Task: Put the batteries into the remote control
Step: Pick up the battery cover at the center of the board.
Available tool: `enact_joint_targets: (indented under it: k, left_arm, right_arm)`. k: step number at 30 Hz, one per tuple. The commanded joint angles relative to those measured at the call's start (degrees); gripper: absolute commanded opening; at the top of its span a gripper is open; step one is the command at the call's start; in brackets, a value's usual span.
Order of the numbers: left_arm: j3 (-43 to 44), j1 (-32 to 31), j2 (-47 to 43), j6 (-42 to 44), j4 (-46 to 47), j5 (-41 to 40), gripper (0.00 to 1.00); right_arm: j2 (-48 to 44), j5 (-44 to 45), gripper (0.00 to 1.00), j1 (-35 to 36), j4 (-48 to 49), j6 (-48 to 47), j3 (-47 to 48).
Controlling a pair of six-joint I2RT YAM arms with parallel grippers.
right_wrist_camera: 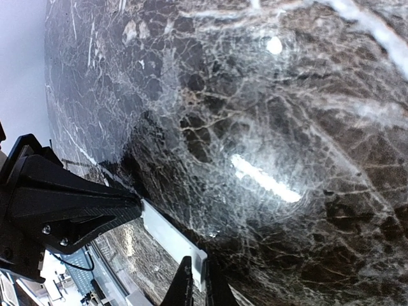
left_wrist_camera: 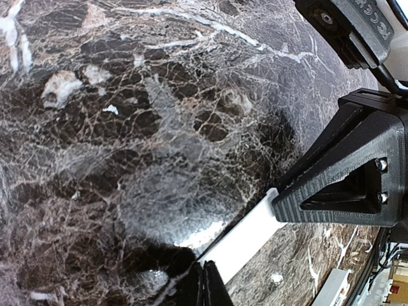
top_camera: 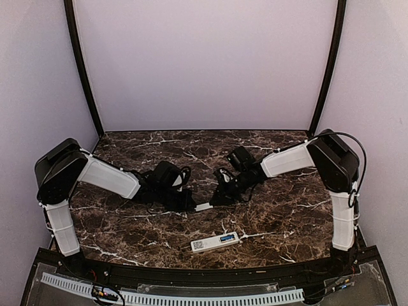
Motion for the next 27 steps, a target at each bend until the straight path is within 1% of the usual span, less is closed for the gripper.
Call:
enact_joint_targets:
  k: [1,7,10,13,17,21,24,27]
  left_arm:
    - [-2.1,-0.43,3.19,-0.04,-2.72,1.6,0.01]
    - [-2.29,-0.43,3.57,0.06,-2.34,1.62,0.01]
    - [-2.57,-0.43,3.68,-0.14,-2.24,1.6,0.0]
    - [-2.77,-0.43,3.63,-0.17,-2.07,1.6,0.0]
    - [-2.74,-0.43,3.68,-0.06,-2.02,1.69,0.0]
    - [-3.08,-0.43,2.61,0.21,-1.93,1.43,0.0]
    - [-3.43,-0.39,-0.63,1.97,-3.2,-0.26,0.04]
    - [-2.93,-0.19,-6.06,6.03,-5.4,-2.47,0.12]
  right_arm:
    - [2.44,-6.02,0.07,1.11,3.83,2.3,-1.72]
    - [2.86,-11.02,0.07,1.18,9.3,5.22,-2.18]
    - [2.44,-12.12,0.07,1.41,11.47,6.2,-2.47]
    - [1.75,-11.69,0.07,1.62,11.42,6.23,-2.29]
    - [1.22,-11.08,0.01,1.63,11.22,6.08,-2.5]
    - [0.29,-10.14,0.0,1.55,9.33,4.98,-2.44]
    - [-1.13,-9.55,0.0,1.32,7.16,3.02,-2.0]
    - [-3.6,-9.47,0.0,0.79,4.51,-0.49,-1.32]
